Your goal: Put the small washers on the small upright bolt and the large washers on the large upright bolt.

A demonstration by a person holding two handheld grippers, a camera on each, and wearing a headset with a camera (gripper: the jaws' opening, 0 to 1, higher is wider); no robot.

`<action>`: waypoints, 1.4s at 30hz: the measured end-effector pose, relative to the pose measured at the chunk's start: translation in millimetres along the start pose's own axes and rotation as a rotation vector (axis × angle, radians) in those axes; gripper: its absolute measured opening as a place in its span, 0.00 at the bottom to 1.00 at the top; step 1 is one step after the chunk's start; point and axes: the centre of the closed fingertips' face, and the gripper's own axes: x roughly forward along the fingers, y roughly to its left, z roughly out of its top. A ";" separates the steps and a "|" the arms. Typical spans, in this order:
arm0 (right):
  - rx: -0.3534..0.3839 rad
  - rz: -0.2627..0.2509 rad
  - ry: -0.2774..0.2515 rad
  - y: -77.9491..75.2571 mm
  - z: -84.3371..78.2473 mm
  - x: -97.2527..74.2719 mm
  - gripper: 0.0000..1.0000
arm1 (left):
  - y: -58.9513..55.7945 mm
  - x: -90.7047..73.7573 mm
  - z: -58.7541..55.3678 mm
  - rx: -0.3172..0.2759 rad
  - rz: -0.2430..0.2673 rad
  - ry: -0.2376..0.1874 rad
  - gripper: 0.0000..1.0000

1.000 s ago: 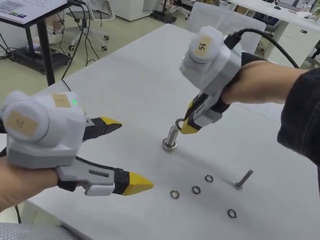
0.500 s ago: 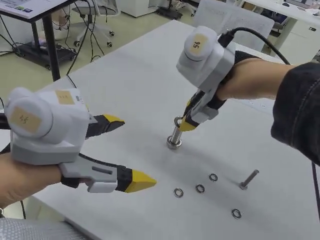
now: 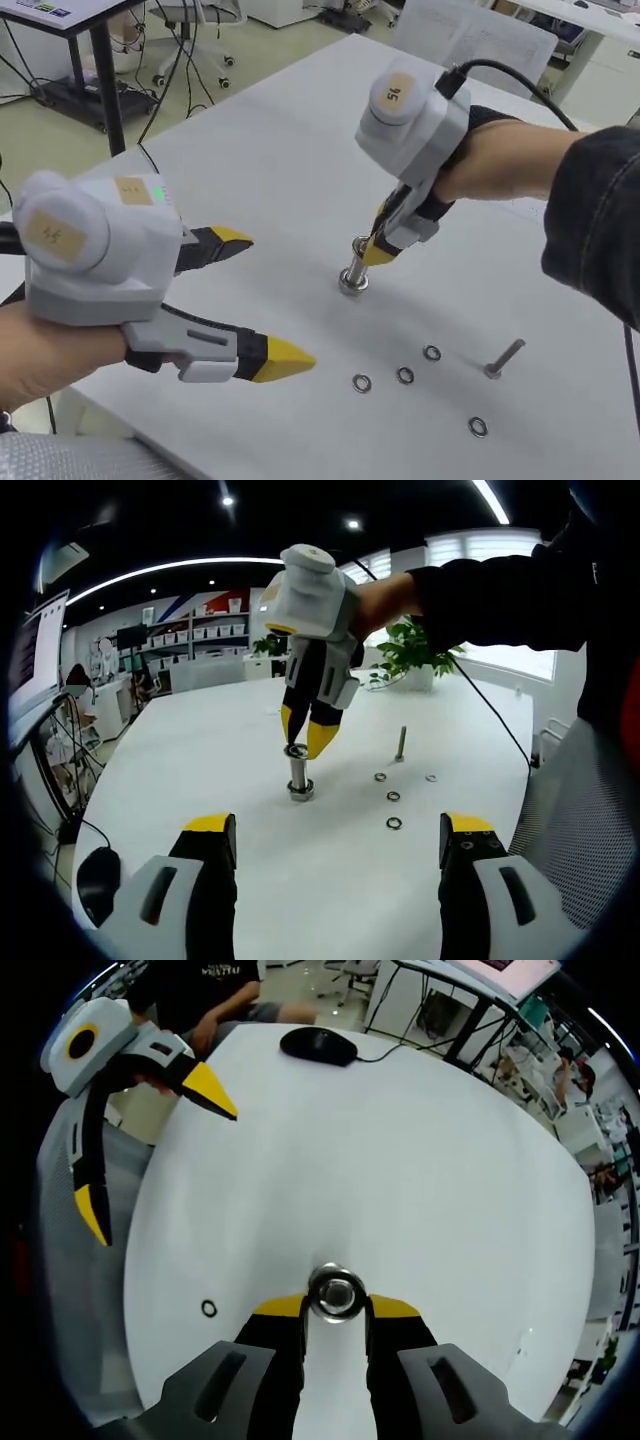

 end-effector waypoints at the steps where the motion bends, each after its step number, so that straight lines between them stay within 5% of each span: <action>1: -0.001 -0.001 0.000 0.2 0.3 -0.3 0.23 | 0.1 0.0 -0.2 -0.001 0.000 0.000 0.83; 42: 0.030 0.049 0.023 2.5 -11.2 42.3 0.23 | 1.7 4.3 -9.7 -0.026 -0.002 0.017 0.83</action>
